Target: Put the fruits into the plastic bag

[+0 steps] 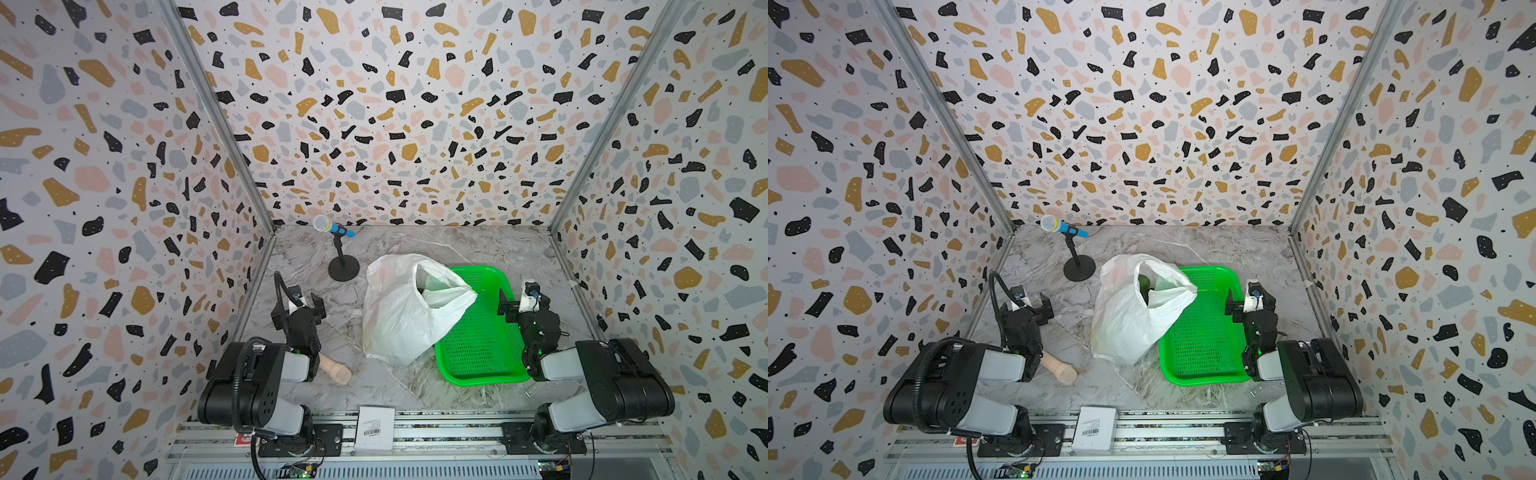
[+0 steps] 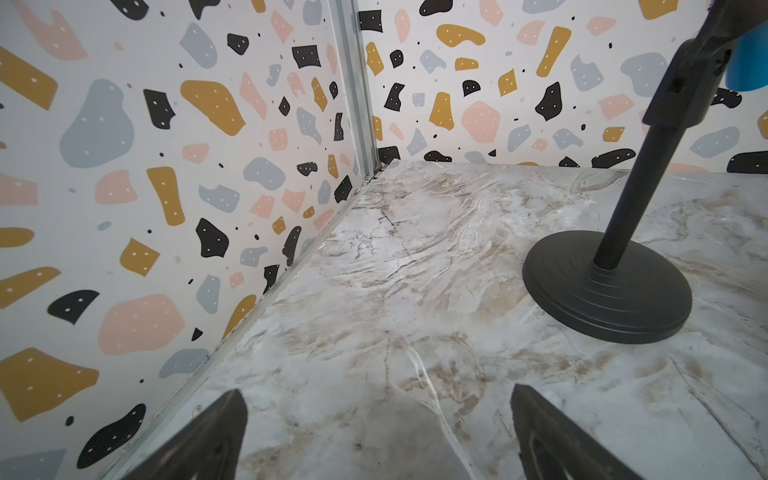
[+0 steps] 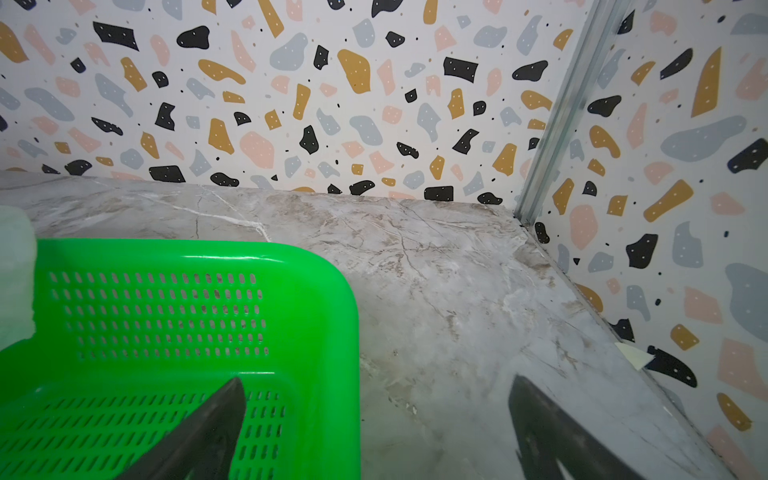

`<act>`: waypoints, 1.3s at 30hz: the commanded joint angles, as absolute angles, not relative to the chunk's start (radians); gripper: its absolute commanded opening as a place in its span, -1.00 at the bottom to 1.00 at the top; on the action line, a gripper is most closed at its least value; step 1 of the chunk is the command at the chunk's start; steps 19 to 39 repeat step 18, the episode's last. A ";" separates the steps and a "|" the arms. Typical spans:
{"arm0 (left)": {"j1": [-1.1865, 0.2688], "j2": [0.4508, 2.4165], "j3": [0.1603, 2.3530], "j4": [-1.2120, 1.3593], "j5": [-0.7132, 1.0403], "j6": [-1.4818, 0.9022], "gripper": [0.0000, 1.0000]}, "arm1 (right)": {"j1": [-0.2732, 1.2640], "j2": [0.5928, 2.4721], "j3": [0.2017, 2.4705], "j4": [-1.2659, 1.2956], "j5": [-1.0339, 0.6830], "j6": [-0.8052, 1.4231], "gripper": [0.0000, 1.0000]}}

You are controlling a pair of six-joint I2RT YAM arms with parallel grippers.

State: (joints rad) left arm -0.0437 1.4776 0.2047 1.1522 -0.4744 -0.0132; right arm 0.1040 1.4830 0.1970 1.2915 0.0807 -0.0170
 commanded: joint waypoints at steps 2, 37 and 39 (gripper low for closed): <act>-0.038 1.471 0.218 1.215 -0.470 -0.021 0.99 | 0.111 1.484 0.192 1.267 0.109 -0.033 0.98; -0.037 1.465 0.218 1.209 -0.467 -0.022 0.99 | 0.060 1.486 0.219 1.216 -0.001 -0.013 0.98; -0.037 1.465 0.218 1.209 -0.467 -0.022 0.99 | 0.060 1.486 0.219 1.216 -0.001 -0.013 0.98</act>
